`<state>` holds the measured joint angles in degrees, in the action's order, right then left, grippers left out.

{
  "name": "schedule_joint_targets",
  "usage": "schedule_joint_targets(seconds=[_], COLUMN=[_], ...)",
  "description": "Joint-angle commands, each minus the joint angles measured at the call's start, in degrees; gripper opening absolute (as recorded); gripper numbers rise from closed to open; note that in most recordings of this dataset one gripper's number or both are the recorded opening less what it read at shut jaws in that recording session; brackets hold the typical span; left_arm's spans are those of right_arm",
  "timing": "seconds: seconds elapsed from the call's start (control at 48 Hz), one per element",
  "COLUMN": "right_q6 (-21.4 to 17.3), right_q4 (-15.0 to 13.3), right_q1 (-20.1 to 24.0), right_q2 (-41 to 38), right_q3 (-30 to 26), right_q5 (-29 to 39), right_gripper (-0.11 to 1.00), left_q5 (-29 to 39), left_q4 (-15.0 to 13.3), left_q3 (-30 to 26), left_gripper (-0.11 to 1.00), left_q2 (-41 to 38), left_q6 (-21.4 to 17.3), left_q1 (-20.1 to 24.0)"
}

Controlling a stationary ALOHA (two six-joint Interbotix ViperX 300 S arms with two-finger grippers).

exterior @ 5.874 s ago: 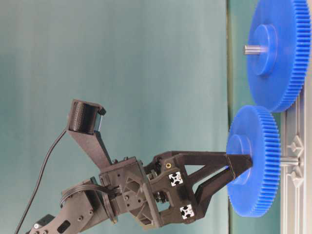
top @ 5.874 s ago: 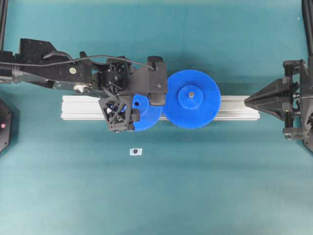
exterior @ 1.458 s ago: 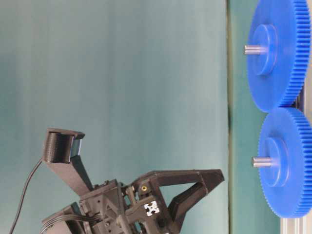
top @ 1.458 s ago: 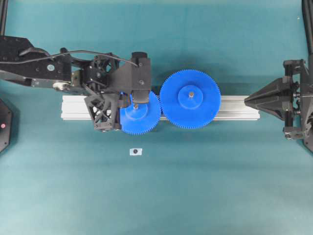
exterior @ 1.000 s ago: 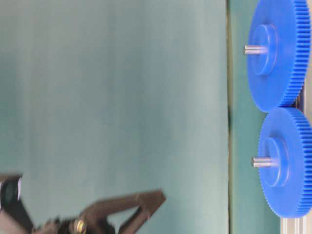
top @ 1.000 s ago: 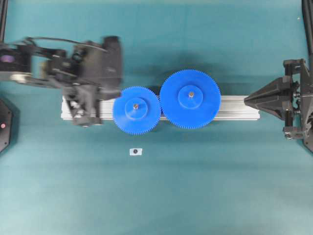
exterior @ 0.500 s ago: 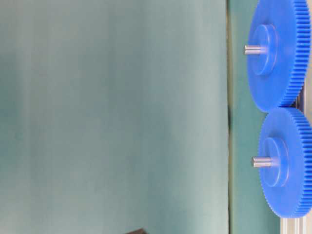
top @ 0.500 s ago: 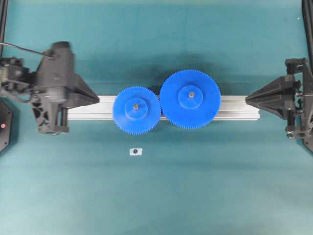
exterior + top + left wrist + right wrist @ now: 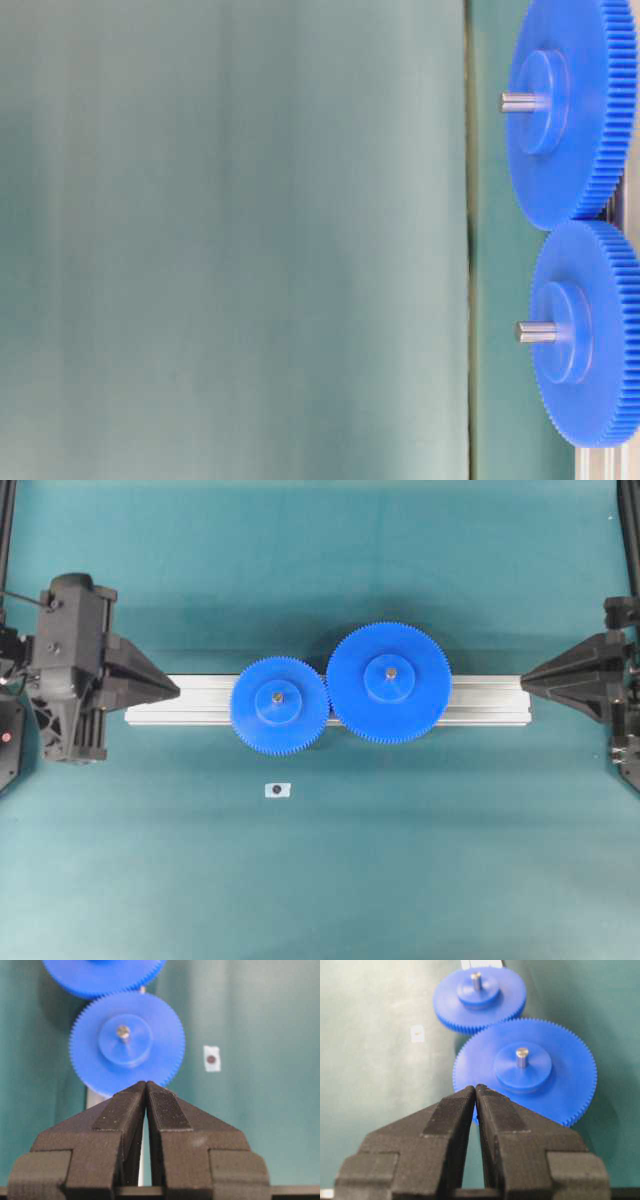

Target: Insert the small gear onto the shaft.

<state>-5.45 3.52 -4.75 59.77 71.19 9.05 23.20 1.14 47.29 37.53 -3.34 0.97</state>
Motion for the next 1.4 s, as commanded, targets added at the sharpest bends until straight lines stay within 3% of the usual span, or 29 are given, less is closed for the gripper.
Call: schedule_joint_targets(seconds=[0.0, 1.375], right_q6=[-0.35, -0.26], right_q4=[-0.18, -0.26], right_q1=[-0.7, -1.67], right_q2=[-0.09, -0.09], right_q3=[-0.44, -0.44], right_q5=[-0.18, -0.26], right_gripper=[0.2, 0.2], left_q5=[-0.53, -1.41], left_q4=[0.18, 0.18], left_q3=[-0.26, 0.35], left_gripper=[0.08, 0.08], left_q2=[0.35, 0.79], left_q6=[0.09, 0.18], left_q1=[-0.44, -1.32])
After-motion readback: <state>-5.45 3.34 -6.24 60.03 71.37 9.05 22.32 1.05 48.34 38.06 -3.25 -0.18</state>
